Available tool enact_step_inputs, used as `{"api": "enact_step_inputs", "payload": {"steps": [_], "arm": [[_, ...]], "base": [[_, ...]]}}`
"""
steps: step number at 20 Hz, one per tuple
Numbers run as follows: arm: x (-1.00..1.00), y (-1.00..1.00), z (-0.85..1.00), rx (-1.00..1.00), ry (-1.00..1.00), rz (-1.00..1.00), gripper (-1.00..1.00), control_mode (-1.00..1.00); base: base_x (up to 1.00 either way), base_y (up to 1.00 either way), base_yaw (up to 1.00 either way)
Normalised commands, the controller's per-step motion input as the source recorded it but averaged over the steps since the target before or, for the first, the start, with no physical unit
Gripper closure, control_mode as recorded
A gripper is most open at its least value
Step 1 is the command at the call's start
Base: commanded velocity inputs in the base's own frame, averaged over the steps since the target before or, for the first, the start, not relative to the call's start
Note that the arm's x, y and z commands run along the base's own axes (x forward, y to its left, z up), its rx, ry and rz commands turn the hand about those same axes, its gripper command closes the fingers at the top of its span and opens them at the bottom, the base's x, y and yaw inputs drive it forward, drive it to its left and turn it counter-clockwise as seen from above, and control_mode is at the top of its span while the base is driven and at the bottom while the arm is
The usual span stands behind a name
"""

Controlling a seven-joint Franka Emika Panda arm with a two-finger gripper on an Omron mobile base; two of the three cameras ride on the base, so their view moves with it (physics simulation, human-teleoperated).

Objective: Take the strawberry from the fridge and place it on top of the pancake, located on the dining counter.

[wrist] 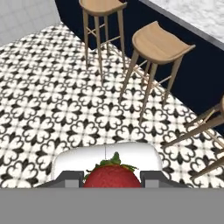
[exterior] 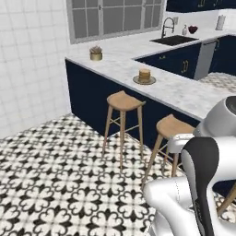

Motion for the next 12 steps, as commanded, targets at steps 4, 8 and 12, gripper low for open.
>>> {"api": "enact_step_inputs", "payload": {"steps": [4, 8, 12], "arm": [[0.0, 0.0, 0.0, 0.0, 0.0, 0.0, 1.0, 1.0], [0.0, 0.0, 0.0, 0.0, 0.0, 0.0, 1.0, 1.0], [0.0, 0.0, 0.0, 0.0, 0.0, 0.0, 1.0, 1.0]], "base": [[1.0, 0.75, -0.57], [0.98, 0.84, -0.59], [0.81, 0.83, -0.62]]}}
